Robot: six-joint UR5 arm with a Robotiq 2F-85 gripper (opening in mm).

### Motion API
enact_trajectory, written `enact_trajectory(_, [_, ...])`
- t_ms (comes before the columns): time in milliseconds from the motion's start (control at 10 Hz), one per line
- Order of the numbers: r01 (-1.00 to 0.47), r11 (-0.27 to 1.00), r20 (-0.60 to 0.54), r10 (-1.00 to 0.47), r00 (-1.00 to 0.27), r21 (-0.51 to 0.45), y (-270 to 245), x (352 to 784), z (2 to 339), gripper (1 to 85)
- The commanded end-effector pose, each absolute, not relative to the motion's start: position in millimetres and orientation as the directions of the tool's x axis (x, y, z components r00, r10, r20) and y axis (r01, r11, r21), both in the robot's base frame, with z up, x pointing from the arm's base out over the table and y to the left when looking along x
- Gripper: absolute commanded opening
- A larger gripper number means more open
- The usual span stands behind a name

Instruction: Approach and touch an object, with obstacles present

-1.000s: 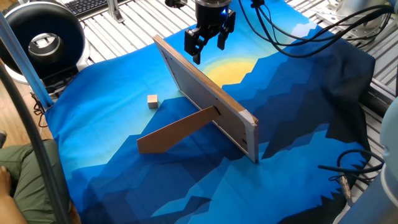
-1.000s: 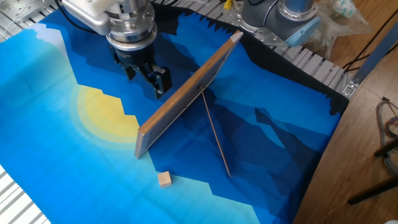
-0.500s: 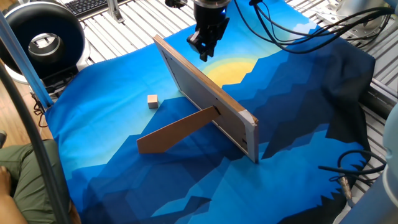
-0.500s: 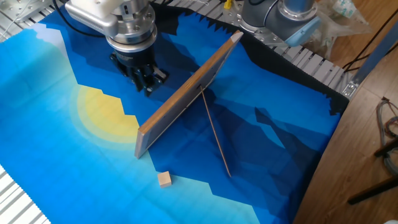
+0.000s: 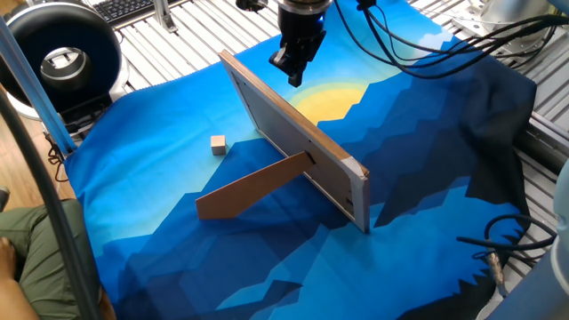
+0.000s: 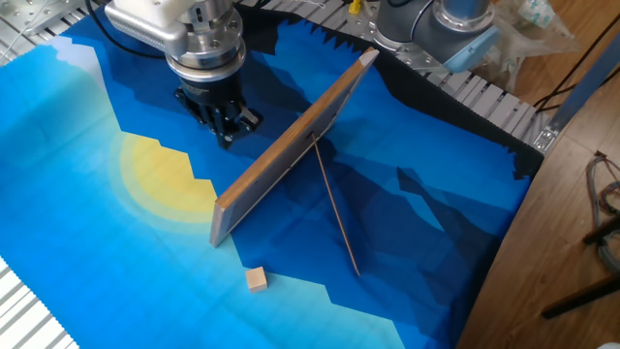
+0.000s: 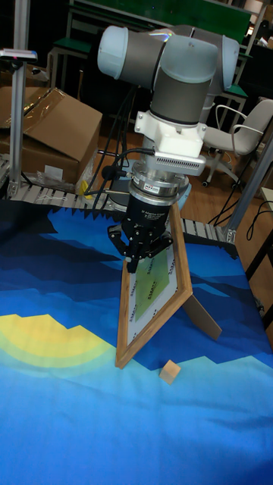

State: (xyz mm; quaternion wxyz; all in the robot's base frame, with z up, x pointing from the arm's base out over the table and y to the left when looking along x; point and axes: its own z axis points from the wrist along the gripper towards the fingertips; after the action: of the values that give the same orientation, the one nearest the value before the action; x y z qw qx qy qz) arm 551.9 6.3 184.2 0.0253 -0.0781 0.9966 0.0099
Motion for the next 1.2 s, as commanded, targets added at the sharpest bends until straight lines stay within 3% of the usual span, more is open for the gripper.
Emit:
enact_trajectory(0, [-0.161, 0.986, -0.066, -0.159, -0.985, 0.032, 9, 552, 183, 1.0])
enact_trajectory(600, [-0.181, 0.983, -0.045, -0.180, -0.983, 0.011, 2, 547, 181, 1.0])
enact_trajectory(700, [-0.208, 0.977, -0.059, -0.210, -0.976, -0.037, -9, 553, 181, 1.0])
enact_trajectory(900, [-0.219, 0.975, -0.182, -0.221, -0.958, -0.028, 0, 584, 185, 1.0])
enact_trajectory(1100, [-0.224, 0.973, -0.205, -0.229, -0.952, -0.049, -3, 591, 186, 1.0])
